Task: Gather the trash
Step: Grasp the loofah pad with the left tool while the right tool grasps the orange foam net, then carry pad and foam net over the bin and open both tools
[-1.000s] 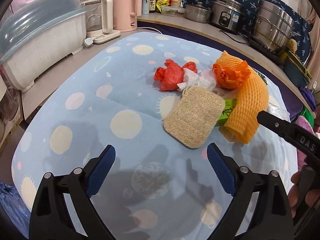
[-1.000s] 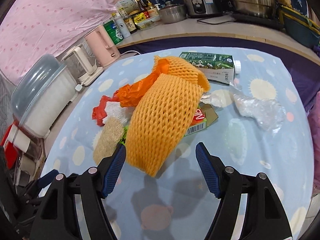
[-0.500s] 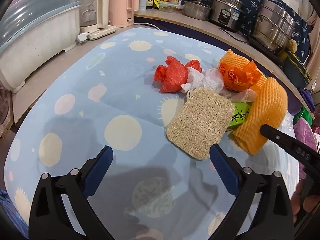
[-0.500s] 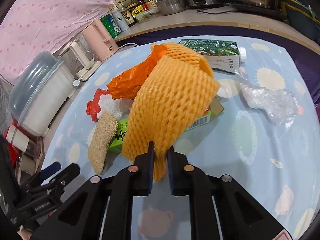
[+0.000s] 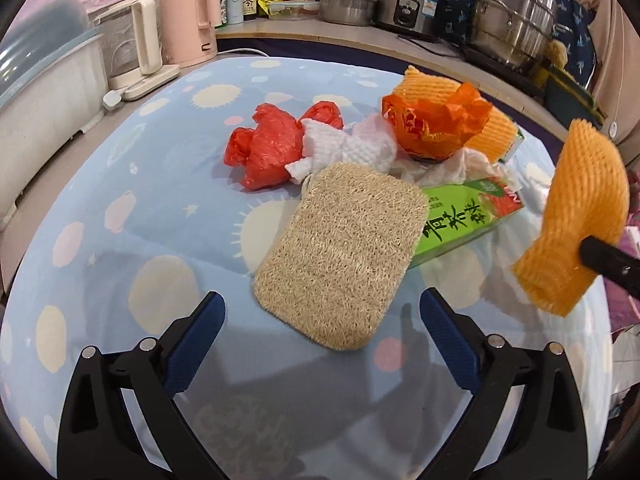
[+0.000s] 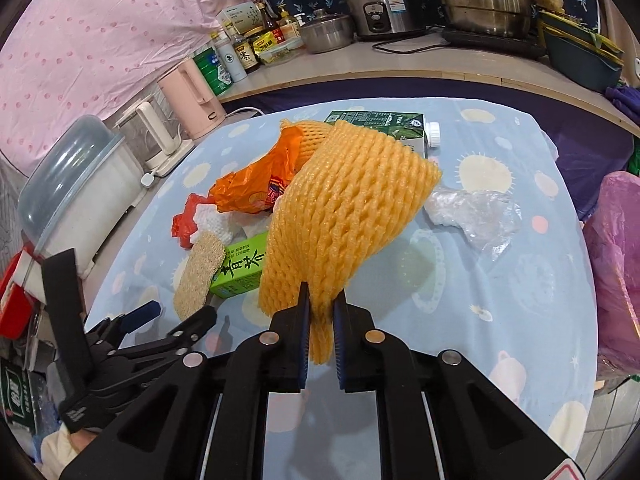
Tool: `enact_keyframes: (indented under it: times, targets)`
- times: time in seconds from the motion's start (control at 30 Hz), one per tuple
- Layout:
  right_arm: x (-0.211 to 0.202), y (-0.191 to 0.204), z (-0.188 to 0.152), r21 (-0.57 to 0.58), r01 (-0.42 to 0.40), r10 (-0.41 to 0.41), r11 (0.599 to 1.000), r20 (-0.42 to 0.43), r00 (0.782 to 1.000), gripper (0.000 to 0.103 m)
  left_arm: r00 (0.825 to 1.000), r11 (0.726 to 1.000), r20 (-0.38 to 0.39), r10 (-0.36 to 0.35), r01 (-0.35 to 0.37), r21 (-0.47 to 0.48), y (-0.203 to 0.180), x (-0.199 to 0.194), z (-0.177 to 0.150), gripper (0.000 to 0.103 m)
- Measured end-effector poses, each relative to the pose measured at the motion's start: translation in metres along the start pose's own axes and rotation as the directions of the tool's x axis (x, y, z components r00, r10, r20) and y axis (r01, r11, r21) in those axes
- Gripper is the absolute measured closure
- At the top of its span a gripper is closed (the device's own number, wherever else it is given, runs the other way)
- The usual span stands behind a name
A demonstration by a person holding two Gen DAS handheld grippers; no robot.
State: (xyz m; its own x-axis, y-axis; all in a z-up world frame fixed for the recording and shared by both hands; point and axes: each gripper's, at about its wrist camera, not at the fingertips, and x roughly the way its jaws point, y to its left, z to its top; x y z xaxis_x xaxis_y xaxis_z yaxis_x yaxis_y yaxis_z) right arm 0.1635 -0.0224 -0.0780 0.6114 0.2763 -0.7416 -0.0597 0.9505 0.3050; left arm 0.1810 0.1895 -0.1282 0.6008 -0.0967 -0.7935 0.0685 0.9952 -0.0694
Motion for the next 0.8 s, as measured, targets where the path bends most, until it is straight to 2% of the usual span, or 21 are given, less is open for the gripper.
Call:
enact_keyframes:
  times: [0.07, 0.1, 0.13, 0.17, 0.27, 0.6, 0.8]
  targets:
    - [0.000, -0.001, 0.000, 0.002, 0.000, 0.000, 1.000, 0.000, 1.000, 0.093, 1.000, 1.000, 0.000, 0.018, -0.018, 0.009, 0.000, 0.004, 0.000, 0.017]
    - [-0.001, -0.001, -0.001, 0.002, -0.001, 0.001, 1.000, -0.001, 1.000, 0.093, 1.000, 1.000, -0.008, 0.012, -0.012, 0.010, 0.000, 0.005, 0.001, 0.027]
    - [-0.001, -0.001, -0.001, 0.002, 0.000, 0.000, 1.000, -0.001, 1.000, 0.093, 1.000, 1.000, -0.008, 0.018, -0.018, 0.008, 0.001, 0.005, 0.001, 0.032]
    - [-0.001, -0.002, -0.001, 0.004, -0.001, 0.001, 1.000, -0.002, 1.000, 0.093, 1.000, 1.000, -0.004, 0.019, -0.019, 0.004, 0.002, 0.004, 0.001, 0.035]
    - [-0.002, -0.001, -0.002, 0.005, -0.003, 0.003, 1.000, -0.004, 1.000, 0.093, 1.000, 1.000, -0.003, 0.001, -0.001, -0.020, 0.007, -0.001, 0.002, 0.036]
    - [-0.022, 0.001, -0.006, -0.014, -0.021, 0.021, 1.000, 0.008, 1.000, 0.093, 0.995, 0.999, 0.103, -0.011, 0.016, -0.048, 0.012, -0.064, 0.007, 0.037]
    - [-0.043, -0.002, -0.011, -0.013, -0.033, 0.033, 0.999, 0.028, 0.999, 0.093, 0.986, 0.995, 0.146, -0.079, 0.087, -0.049, 0.000, -0.105, 0.007, 0.037]
